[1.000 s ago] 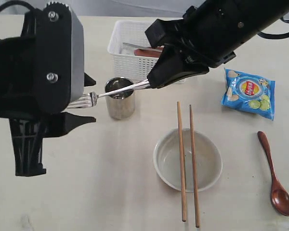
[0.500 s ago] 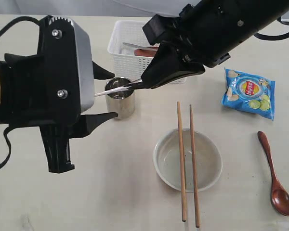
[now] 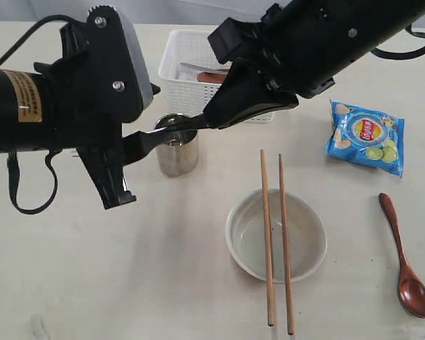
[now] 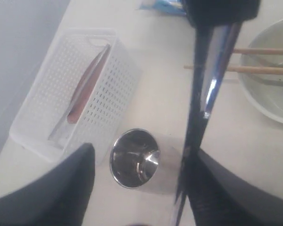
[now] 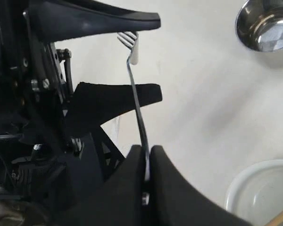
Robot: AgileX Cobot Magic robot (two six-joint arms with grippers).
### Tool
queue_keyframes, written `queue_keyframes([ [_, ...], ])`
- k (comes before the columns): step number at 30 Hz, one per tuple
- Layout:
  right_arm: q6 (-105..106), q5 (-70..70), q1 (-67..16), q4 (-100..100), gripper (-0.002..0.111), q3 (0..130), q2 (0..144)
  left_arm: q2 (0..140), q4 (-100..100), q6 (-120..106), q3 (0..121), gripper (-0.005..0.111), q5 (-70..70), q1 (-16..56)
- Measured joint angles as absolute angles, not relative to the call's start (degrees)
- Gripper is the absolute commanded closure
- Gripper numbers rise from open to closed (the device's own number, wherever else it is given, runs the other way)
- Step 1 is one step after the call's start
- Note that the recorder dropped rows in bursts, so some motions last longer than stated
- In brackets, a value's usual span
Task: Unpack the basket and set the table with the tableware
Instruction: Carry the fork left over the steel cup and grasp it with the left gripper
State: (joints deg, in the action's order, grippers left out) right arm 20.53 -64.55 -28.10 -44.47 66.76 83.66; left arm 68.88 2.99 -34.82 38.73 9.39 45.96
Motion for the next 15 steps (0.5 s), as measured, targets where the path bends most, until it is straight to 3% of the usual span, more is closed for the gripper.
queue_keyframes([
  [10, 20.6, -64.5, -28.1, -44.8, 0.109, 66.8, 83.7, 71.2, 3.0, -35.9, 38.7, 0.057, 8.7, 45.5],
  [12, 20.8, -64.5, -28.1, -44.8, 0.109, 66.8, 83.7, 71.6, 3.0, -35.9, 38.7, 0.062, 8.7, 45.5],
  [15, 20.8, -64.5, -28.1, -44.8, 0.109, 66.8, 83.7, 72.1, 3.0, -35.9, 38.7, 0.079, 8.7, 45.5],
])
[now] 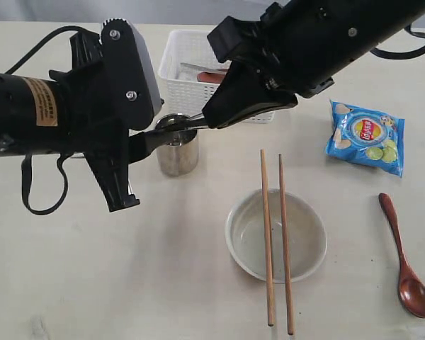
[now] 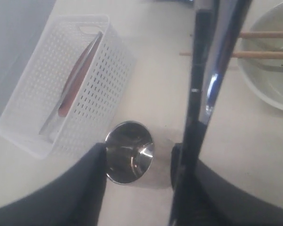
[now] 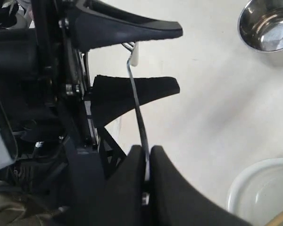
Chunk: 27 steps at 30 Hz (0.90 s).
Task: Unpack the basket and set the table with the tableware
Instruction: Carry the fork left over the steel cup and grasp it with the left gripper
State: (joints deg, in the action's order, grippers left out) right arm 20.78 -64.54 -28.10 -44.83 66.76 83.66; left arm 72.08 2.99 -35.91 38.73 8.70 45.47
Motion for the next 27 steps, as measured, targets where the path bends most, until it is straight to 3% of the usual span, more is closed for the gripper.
queue_keyframes([
  [5, 20.9, -64.0, -28.1, -45.1, 0.109, 66.8, 83.7, 72.3, 2.9, -35.9, 38.7, 0.107, 8.8, 45.5],
  [13, 21.0, -63.0, -28.1, -45.3, 0.108, 66.8, 83.7, 72.3, 3.4, -37.2, 38.4, 0.107, 9.3, 45.5],
  [22, 20.4, -64.0, -28.1, -45.2, 0.062, 66.8, 83.7, 72.3, 2.9, -35.3, 38.4, 0.107, 9.3, 45.4],
  [27, 20.4, -64.0, -28.1, -45.3, 0.061, 66.8, 83.7, 72.3, 2.9, -33.2, 38.5, 0.107, 10.4, 45.4],
])
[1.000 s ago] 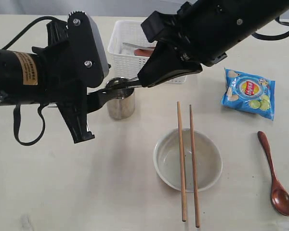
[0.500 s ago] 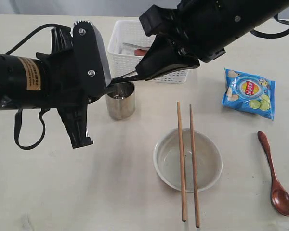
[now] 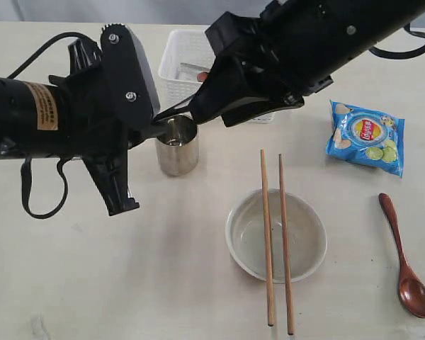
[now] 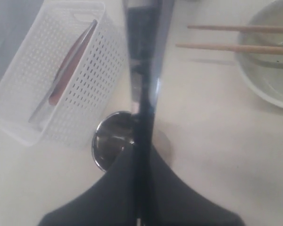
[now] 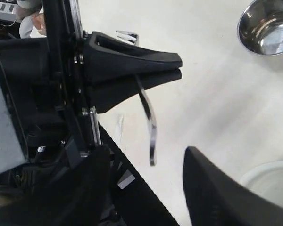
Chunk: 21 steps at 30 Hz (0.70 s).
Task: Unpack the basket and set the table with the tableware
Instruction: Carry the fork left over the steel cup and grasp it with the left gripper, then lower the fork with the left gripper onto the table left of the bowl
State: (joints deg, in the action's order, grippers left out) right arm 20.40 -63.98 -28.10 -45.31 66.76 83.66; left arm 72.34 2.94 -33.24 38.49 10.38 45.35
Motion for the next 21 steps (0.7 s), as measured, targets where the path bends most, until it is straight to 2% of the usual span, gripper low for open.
queue_keyframes([
  [10, 15.2, -64.1, -28.1, -39.9, 0.061, 66.6, 74.4, 72.1, 2.5, -19.7, 48.0, 0.107, 26.2, 45.4],
  [15, 6.3, -64.3, -28.1, -27.7, 0.061, 66.6, 67.5, 72.0, 4.9, -3.7, 52.8, 0.107, 38.4, 45.4],
  [21, -1.4, -64.4, -28.1, -14.3, 0.061, 66.6, 65.3, 71.9, 1.9, 5.1, 53.2, 0.107, 48.6, 45.4],
])
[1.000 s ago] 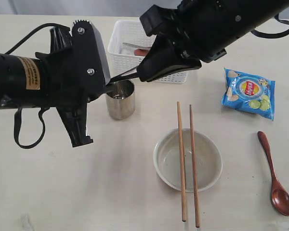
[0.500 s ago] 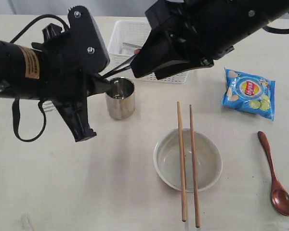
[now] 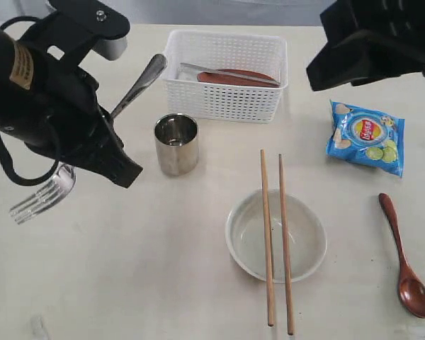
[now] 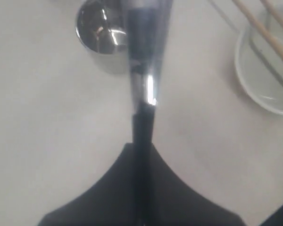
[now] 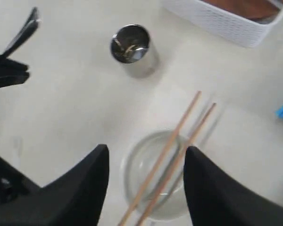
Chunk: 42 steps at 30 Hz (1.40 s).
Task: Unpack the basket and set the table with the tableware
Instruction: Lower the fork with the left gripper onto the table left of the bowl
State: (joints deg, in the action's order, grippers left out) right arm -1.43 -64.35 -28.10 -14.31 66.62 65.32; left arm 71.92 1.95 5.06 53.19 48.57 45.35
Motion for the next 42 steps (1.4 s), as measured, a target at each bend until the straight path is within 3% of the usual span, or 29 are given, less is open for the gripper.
queue_keyframes([
  [5, -4.5, -63.7, -28.1, -7.8, 0.061, 66.6, 65.2, 71.8, -1.9, 14.7, 50.8, 0.107, 49.2, 47.0],
  [13, -7.7, -61.8, -28.1, 2.9, 0.061, 66.6, 64.3, 73.0, 4.1, 44.3, 45.7, 0.107, 46.1, 61.2],
  [18, -7.9, -60.2, -28.1, 4.4, 0.061, 66.6, 62.1, 78.9, 5.1, 52.6, 45.5, 0.107, 45.2, 66.0],
  [42, -8.0, -58.9, -28.1, 4.0, 0.061, 66.6, 57.2, 99.2, 4.7, 56.8, 52.3, 0.107, 37.5, 64.7],
])
